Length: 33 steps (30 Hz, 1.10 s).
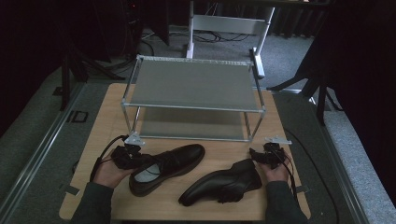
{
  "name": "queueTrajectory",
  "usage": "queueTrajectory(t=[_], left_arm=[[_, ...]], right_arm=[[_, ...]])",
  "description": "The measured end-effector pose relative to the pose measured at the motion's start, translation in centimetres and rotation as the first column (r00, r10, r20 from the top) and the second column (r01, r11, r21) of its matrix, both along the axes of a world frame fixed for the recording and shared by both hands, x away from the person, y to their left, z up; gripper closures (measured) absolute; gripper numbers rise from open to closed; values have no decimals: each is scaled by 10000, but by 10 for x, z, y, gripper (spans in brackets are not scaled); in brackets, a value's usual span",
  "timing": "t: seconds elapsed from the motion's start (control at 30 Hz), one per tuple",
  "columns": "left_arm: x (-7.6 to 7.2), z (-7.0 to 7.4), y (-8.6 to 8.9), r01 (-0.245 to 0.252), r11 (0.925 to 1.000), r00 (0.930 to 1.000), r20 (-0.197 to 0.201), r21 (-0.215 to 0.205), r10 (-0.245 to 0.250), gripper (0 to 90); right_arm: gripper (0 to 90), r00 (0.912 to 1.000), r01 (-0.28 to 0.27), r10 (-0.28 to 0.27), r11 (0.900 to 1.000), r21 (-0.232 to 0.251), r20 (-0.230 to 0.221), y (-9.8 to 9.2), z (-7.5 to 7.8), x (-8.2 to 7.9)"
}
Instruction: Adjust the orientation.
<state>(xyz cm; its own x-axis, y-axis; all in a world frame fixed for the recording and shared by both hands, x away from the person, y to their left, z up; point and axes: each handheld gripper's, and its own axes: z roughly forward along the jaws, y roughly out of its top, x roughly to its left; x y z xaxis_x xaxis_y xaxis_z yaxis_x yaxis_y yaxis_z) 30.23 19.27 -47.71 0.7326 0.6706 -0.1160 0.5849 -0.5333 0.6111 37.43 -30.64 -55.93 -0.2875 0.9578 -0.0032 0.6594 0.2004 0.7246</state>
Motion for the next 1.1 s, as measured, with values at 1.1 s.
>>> queueTrajectory(t=[1.1], left_arm=[[-21, 9, -9, -2678, 9496, 9599, 399, -1629, 2775, 869]], right_arm=[[173, 10000, -17, 17, 10000, -13, 10, 0, 0, 0]])
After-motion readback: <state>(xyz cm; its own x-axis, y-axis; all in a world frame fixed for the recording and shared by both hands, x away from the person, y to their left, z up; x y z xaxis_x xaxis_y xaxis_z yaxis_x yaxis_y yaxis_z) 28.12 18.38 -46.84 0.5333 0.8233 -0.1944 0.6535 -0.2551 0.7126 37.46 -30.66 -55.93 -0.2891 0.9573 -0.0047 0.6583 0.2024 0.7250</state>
